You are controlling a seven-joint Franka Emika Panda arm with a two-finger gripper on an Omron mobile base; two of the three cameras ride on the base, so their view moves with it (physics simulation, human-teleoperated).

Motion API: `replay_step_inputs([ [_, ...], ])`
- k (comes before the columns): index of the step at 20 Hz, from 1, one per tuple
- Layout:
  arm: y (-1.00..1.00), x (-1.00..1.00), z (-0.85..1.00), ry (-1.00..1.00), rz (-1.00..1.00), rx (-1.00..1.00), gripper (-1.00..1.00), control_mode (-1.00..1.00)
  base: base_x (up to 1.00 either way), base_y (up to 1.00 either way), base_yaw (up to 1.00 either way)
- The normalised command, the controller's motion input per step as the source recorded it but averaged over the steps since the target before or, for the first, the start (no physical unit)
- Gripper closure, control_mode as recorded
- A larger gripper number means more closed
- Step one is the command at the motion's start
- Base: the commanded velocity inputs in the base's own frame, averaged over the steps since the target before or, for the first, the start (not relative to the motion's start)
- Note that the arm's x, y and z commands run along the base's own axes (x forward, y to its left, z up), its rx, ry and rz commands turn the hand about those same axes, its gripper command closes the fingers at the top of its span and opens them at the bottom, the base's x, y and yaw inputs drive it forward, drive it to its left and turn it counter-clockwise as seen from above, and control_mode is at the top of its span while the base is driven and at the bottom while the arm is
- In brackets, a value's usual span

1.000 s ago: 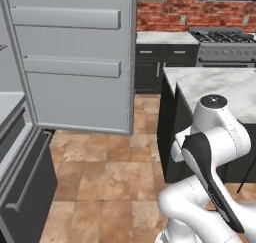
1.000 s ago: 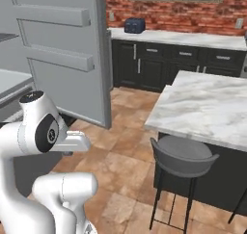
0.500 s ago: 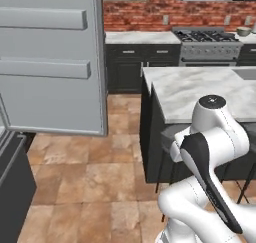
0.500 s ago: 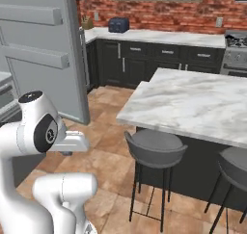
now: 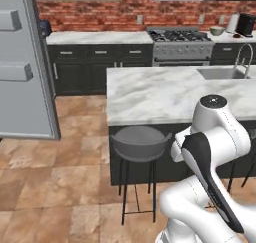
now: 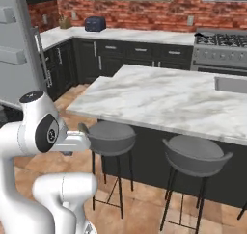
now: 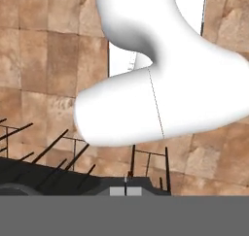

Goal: Place one of the steaks on the plate and the other in the bowl. Then place the bowl in the fridge.

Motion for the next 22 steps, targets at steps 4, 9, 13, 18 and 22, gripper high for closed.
replay_step_inputs([
  [4, 0.0, 0.0, 0.0, 0.0, 0.0, 0.0, 1.0, 1.0, 0.0, -0.87, -0.11],
  [9, 0.0, 0.0, 0.0, 0.0, 0.0, 0.0, 1.0, 1.0, 0.0, -0.92, -0.11],
  [13, 0.0, 0.0, 0.0, 0.0, 0.0, 0.0, 1.0, 1.0, 0.0, -0.93, -0.09],
  [18, 0.0, 0.0, 0.0, 0.0, 0.0, 0.0, 1.0, 1.0, 0.0, -0.82, -0.05],
  [22, 0.0, 0.0, 0.0, 0.0, 0.0, 0.0, 1.0, 1.0, 0.0, -0.67, -0.01],
])
